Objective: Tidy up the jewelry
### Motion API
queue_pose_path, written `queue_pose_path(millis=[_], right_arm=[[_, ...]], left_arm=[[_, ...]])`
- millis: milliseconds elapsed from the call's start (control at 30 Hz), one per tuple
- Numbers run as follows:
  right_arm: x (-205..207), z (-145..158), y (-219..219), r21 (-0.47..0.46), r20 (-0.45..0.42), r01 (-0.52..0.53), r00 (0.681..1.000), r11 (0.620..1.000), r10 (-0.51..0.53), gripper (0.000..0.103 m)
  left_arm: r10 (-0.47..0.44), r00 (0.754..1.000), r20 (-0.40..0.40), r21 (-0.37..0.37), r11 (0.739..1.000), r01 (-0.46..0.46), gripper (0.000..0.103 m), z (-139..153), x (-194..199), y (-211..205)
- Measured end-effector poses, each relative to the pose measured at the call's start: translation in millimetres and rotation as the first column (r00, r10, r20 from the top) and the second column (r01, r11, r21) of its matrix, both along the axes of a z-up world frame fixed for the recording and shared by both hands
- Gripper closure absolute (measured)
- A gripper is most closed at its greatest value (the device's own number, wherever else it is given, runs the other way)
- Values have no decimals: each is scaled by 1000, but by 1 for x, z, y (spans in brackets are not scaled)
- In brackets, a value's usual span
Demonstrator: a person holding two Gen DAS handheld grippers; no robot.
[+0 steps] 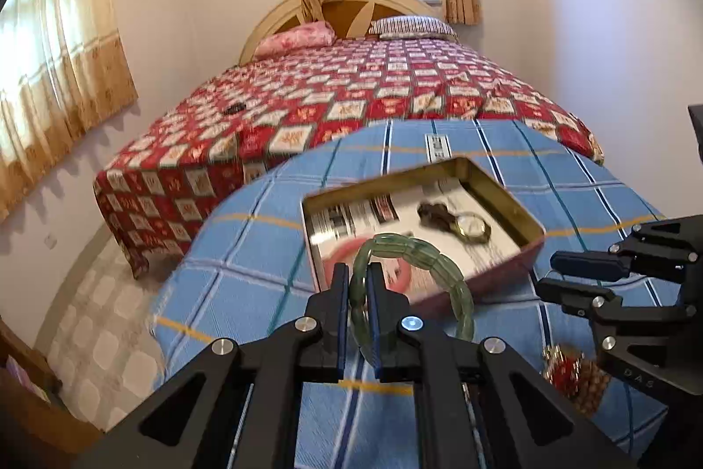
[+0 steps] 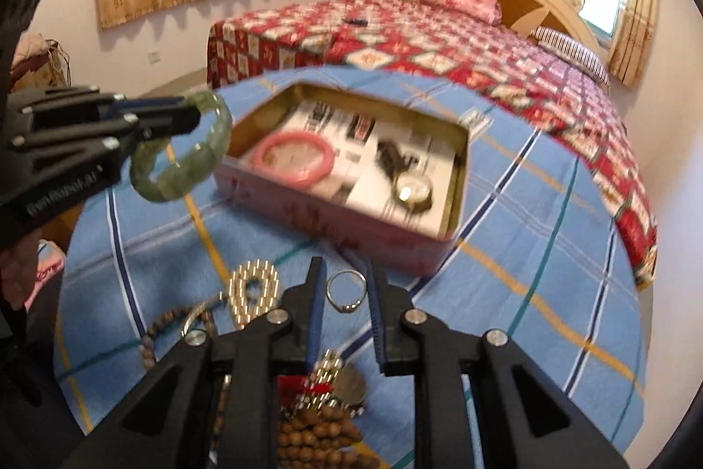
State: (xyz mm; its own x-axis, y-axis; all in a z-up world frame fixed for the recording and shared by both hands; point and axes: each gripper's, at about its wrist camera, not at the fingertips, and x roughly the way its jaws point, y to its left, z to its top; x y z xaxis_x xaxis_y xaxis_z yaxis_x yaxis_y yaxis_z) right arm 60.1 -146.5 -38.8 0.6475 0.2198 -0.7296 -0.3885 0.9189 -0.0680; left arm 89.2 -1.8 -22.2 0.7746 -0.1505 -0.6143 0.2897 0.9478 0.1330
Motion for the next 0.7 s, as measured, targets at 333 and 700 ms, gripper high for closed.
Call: queue_pose_path(millis=[333,700], right_arm=[[48,12,-6,20,45,51,998,998,-52,82],[76,2,-3,1,25,58,998,998,-58,82]], left_arm=[[11,1000,11,38,999,-12,96,2,42,-8],[21,999,-35,87,996,-18,95,-19,73,-16]])
